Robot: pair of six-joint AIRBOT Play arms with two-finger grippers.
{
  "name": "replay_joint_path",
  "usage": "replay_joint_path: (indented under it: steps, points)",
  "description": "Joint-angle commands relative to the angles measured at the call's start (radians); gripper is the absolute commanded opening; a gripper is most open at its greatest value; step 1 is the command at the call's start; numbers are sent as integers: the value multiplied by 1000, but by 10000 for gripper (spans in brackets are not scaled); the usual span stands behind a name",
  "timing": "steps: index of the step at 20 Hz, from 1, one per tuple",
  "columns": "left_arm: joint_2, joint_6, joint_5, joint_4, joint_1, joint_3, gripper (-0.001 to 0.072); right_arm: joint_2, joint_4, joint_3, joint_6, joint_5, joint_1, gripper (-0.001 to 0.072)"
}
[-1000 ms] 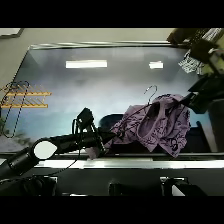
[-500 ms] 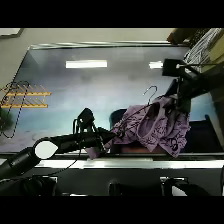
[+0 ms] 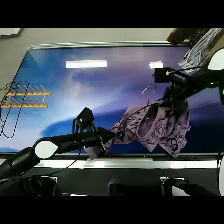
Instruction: Fold the clothes and pants, and hang the long-sleeved shirts on hangers.
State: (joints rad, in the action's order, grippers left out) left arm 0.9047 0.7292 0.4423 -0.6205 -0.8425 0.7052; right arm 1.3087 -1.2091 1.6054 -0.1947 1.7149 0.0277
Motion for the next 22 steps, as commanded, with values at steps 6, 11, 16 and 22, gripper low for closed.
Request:
replay_joint_path:
  steps: [6, 11, 16, 22]
  points:
    - [-2, 46, 0, 0, 5, 0, 531, -140, -59, 0, -140, 7, 1, 28]
    - [-39, 547, 82, -28, 171, 0, 550, -222, -97, 0, -201, 11, 0, 29]
    - [-59, 847, 290, -157, 426, -8, 551, -243, -112, 0, -222, 19, 0, 29]
    - [108, 925, 6, 102, 175, -12, 548, -243, -112, 0, -240, 16, 0, 30]
